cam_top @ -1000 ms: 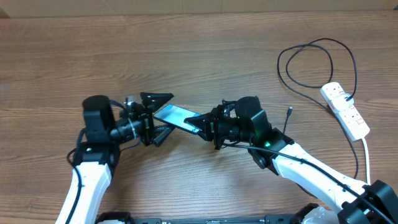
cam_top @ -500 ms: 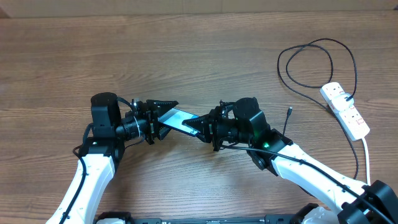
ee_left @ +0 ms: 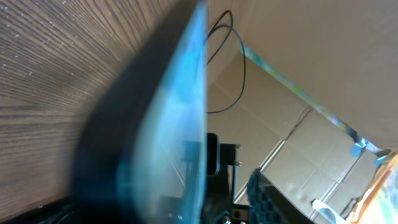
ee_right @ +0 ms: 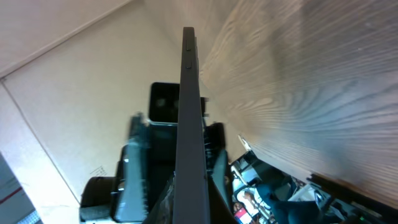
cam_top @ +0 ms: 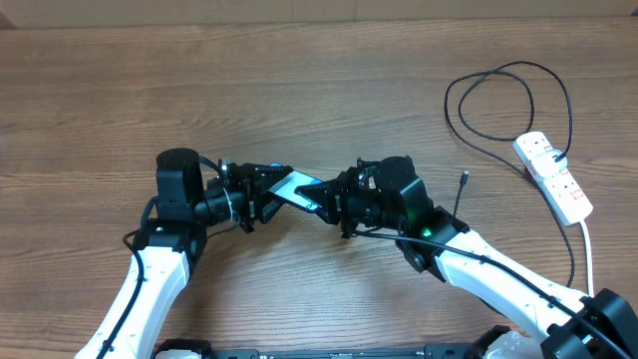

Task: Plug charger to phone and switch on socket
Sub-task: 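Hold the phone with both grippers and adjust the right gripper's grip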

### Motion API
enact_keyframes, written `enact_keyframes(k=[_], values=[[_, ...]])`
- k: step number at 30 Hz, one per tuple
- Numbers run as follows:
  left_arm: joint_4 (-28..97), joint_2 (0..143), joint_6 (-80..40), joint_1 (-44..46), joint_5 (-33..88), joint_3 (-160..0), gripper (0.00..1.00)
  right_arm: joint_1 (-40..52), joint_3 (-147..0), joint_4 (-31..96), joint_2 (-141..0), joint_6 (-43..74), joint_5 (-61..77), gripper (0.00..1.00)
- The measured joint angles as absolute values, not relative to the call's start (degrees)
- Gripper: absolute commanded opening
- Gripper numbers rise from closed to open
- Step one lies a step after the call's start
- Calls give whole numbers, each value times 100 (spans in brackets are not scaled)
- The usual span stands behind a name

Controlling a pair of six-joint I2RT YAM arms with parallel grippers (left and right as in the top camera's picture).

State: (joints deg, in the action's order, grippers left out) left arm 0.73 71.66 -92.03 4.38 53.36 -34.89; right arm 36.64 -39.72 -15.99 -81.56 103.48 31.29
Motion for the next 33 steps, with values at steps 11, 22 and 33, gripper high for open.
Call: enact_keyframes(k=[11,22,33], values=[[73,7166,-9284,454,5225,-3489,29,3664,-3972,-1839,-8156,10353,3133,4],[82,7166,-9310,454,5153,-3489,19,3791,-3972,-1715,-8156,10357,3098,4],[123,7181,-9325,454,5113,-3483,4,3798,-3975,-1645,-8149,10355,2902,4]])
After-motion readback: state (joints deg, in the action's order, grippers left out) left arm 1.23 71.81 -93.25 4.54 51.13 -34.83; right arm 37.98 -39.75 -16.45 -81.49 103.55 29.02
